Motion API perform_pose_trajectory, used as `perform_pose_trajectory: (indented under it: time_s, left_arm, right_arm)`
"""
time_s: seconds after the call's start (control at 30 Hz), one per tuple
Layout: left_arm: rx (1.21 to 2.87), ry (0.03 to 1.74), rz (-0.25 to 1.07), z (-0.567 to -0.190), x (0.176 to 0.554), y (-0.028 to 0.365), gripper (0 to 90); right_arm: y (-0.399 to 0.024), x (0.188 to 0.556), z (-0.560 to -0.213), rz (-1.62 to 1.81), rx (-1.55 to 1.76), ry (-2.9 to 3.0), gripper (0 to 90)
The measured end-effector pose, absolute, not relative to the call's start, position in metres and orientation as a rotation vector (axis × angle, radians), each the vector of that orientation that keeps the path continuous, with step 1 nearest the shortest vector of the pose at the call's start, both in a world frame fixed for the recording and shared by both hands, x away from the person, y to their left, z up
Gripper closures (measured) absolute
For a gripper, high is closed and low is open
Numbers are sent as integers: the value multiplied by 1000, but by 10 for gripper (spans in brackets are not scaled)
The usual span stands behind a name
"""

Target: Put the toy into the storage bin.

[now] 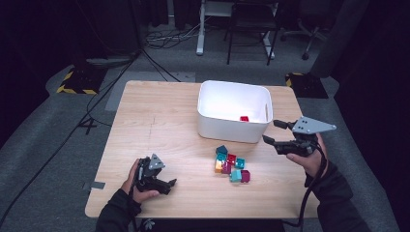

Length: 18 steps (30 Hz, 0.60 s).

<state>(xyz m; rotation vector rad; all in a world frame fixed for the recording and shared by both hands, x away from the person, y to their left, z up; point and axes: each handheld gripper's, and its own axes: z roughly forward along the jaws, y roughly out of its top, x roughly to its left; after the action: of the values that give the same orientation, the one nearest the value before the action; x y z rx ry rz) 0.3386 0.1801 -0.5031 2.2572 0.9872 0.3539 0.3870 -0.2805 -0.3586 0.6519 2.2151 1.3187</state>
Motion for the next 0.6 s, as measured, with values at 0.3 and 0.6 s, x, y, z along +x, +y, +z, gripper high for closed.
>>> perform_pose_trajectory:
  time_s: [0.3, 0.6]
  left_arm:
    - [2257, 988, 353, -503, 339, 180, 6]
    - [2258, 987, 354, -503, 339, 180, 6]
  right_arm:
    - [-281, 375, -395, 1313, 624, 2293, 309]
    - [-274, 364, -430, 1280, 632, 2391, 303]
